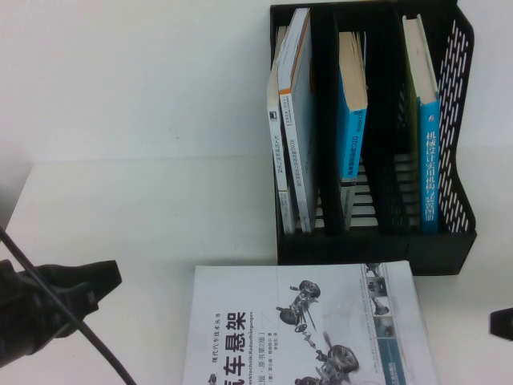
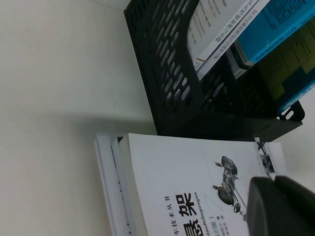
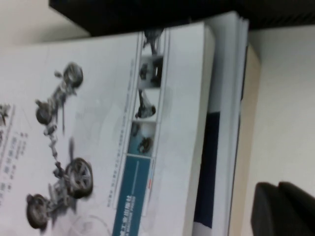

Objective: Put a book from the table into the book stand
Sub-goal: Push book with right arm

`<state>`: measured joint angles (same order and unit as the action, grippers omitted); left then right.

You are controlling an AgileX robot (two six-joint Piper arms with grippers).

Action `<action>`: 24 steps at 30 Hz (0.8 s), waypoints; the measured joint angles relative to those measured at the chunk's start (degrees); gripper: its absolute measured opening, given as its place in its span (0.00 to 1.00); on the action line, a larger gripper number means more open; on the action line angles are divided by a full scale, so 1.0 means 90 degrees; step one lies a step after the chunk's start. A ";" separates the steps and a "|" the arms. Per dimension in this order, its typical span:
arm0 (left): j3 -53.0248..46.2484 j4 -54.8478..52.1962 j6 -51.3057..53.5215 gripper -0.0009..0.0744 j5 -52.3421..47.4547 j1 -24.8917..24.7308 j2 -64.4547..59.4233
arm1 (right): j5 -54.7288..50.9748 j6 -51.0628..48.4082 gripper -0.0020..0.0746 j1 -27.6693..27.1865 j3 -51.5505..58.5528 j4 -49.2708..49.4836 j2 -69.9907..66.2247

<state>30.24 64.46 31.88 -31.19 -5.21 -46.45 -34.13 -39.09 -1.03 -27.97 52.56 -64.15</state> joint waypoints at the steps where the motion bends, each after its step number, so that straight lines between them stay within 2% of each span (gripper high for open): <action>1: 0.0000 0.0000 0.0017 0.01 0.0014 0.0000 0.0000 | 0.0115 -0.0028 0.03 0.0171 0.0000 0.0017 -0.0170; 6: 0.0000 0.0043 0.0109 0.01 -0.0068 0.0000 0.0000 | 0.0871 -0.0042 0.03 0.1107 0.0000 0.0237 -0.1071; 11: 0.0000 0.0043 0.0109 0.01 -0.0295 0.0000 0.0000 | 0.1168 -0.0053 0.03 0.1687 0.0000 0.0376 -0.1551; 24: 0.0000 0.0043 -0.0260 0.01 -0.0358 0.0000 0.0000 | 0.1145 -0.0088 0.03 0.1794 -0.0073 0.0430 -0.1595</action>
<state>30.24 64.85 29.54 -34.42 -5.21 -46.45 -23.83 -39.89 15.11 -28.63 56.43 -78.50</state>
